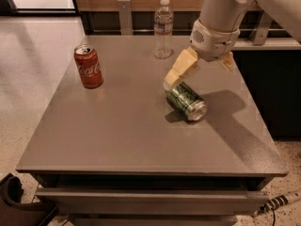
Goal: Place green can upright
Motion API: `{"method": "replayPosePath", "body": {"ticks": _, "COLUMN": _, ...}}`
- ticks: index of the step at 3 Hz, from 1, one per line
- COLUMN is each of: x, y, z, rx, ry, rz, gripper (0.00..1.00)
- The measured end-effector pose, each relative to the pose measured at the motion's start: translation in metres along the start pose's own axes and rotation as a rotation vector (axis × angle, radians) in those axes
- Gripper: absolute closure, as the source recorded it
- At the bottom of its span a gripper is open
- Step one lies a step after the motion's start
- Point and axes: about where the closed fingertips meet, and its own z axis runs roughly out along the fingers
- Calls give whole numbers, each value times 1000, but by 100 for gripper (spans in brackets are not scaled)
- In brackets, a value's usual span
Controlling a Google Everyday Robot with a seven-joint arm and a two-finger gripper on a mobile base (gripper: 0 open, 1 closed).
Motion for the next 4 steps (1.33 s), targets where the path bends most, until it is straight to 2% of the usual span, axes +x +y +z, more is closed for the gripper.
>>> {"method": "replayPosePath", "body": {"ticks": 1, "x": 4, "y": 3, "z": 9, "rx": 23, "ry": -18, "rz": -30, "gripper": 0}}
{"method": "replayPosePath", "body": {"ticks": 2, "x": -2, "y": 13, "z": 23, "rx": 68, "ry": -56, "rz": -134, "gripper": 0}}
{"method": "replayPosePath", "body": {"ticks": 3, "x": -8, "y": 17, "z": 31, "rx": 83, "ry": -62, "rz": -187, "gripper": 0}}
{"method": "replayPosePath", "body": {"ticks": 4, "x": -13, "y": 19, "z": 40, "rx": 74, "ry": -40, "rz": -207, "gripper": 0}}
